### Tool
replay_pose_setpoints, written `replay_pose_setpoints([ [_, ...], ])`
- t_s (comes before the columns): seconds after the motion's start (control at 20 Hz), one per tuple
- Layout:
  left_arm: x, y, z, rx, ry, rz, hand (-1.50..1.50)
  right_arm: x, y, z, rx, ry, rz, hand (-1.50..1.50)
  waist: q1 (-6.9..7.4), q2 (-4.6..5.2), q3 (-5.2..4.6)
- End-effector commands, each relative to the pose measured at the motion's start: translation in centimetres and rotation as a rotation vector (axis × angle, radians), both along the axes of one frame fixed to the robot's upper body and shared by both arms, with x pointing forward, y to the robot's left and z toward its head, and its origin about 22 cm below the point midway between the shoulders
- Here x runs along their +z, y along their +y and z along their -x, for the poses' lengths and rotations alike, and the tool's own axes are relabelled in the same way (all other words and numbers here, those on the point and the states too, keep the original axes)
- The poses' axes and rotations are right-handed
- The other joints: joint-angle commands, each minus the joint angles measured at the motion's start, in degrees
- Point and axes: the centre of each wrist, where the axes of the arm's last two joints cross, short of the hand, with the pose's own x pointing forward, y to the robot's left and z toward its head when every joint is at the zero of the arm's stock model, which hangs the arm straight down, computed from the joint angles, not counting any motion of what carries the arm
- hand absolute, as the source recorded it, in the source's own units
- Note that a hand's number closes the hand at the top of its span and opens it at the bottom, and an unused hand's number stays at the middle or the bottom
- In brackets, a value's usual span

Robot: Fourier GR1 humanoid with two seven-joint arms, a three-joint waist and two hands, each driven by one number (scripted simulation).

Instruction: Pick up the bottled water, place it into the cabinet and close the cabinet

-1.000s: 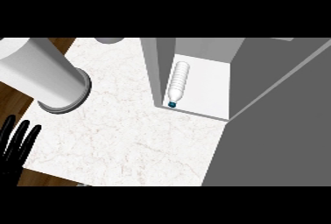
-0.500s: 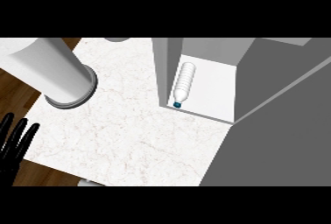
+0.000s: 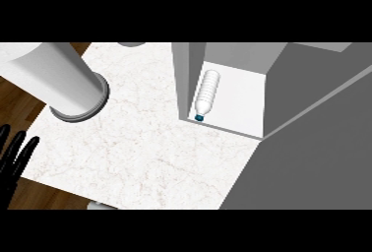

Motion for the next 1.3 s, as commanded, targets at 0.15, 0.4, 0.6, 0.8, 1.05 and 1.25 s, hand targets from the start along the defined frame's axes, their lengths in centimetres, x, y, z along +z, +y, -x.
replay_pose_setpoints([
  [0.15, 0.4, 0.4, -0.2, -0.004, -0.014, 0.003, -1.5, 0.1, 1.7, 0.0, 0.021, 0.035, -0.04, 1.5, 0.37, 0.9, 0.1],
  [0.4, 0.3, 0.5, -0.2, -0.017, -0.017, 0.002, -1.5, -1.1, 2.3, 0.3, 0.1, 0.145, -0.083, 1.5, 2.08, 2.15, 0.26],
  [0.6, 0.8, 0.6, -0.8, -0.032, -0.039, 0.004, -1.5, -1.3, 2.3, 0.0, 0.095, 0.165, -0.128, 1.5, 2.66, 3.0, 0.32],
  [0.8, 1.1, 0.9, -0.8, -0.037, -0.043, -0.004, -1.5, -1.3, 1.8, -0.7, 0.023, 0.168, -0.126, 1.5, 2.73, 2.86, 0.4],
  [1.05, 1.0, 1.5, -0.9, -0.032, -0.024, -0.016, -1.5, -0.8, 1.4, -2.5, -0.069, 0.085, -0.067, 1.5, 2.46, 2.52, 0.37],
  [1.25, 0.6, 1.4, -0.8, -0.035, -0.018, 0.0, -1.5, -0.6, 1.6, -4.3, -0.112, 0.05, 0.031, 1.5, 2.44, 2.02, 0.3],
])
